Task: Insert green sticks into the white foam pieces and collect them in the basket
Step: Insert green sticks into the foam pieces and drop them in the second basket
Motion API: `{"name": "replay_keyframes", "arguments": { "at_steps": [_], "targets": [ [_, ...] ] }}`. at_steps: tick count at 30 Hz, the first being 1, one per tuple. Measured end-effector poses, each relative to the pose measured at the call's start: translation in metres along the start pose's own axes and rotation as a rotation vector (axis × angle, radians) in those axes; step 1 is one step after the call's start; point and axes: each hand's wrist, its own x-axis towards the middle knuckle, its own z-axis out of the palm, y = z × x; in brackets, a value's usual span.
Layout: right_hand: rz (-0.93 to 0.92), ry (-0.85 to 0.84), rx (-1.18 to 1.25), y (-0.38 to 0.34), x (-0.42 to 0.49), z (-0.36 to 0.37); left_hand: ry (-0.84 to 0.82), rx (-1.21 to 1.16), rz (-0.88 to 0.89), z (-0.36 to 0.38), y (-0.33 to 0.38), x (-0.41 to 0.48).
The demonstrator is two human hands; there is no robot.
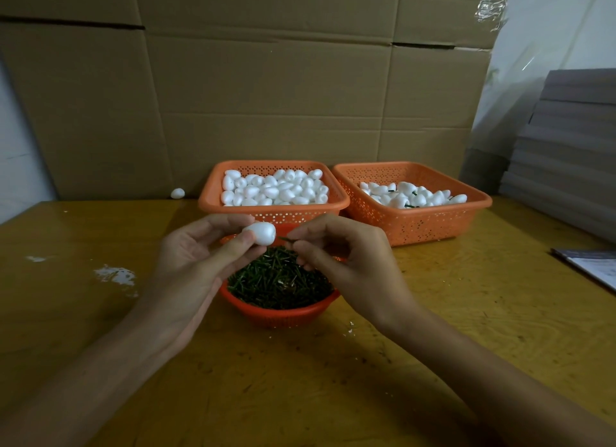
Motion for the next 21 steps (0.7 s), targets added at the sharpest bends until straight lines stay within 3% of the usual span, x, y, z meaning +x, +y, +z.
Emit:
{"name": "replay_keyframes", "arguments": {
  "at_steps": [8,15,21],
  "targets": [
    [-0.064,0.04,-0.072,-0.008,-0.001,0.001,-0.023,0.038,0.009,0.001,0.0,-0.002],
    [-0.108,-0.002,-0.174,-0.007,-0.004,0.005,-0.063,0.306,0.166,0.004,-0.002,-0.008],
    [-0.088,0.007,-0.123,-0.003,-0.009,0.013,-0.173,0.365,0.327,0.013,0.001,-0.014]
  ]
}}
